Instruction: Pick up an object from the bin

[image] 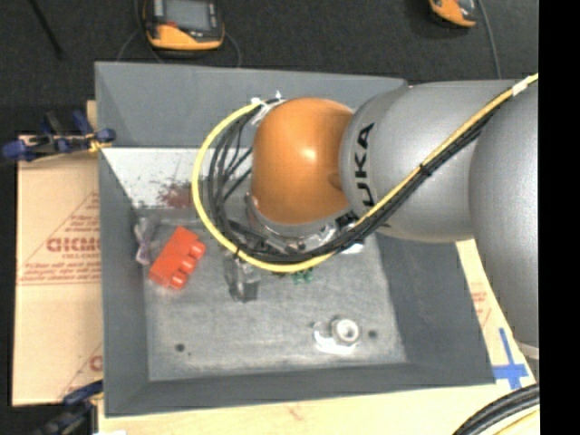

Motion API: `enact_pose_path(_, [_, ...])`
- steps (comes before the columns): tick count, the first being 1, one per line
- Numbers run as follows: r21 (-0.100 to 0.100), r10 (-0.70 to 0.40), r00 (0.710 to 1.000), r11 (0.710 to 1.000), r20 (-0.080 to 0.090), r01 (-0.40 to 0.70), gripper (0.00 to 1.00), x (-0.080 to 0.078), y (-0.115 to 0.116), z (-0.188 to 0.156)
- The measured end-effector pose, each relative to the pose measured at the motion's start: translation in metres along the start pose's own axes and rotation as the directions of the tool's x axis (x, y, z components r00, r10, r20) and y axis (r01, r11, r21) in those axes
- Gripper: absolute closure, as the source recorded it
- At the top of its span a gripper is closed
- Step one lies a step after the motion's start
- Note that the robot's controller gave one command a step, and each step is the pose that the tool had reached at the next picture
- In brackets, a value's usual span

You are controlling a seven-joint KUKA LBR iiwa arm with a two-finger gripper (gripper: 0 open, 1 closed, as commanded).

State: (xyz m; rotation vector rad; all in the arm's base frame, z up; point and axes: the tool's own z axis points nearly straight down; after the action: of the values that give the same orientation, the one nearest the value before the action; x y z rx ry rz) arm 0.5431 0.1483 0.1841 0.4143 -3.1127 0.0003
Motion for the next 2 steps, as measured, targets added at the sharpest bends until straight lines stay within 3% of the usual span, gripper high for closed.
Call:
enact_pose_path(1, [-0.001,0.308,0.951,0.951,0.0,-0.308,1.0,0.007,0.029,0.049])
enact_pose_path(2, [-0.004,0.275,0.961,0.961,0.01,-0.275,1.0,-0.093,0.058,0.066])
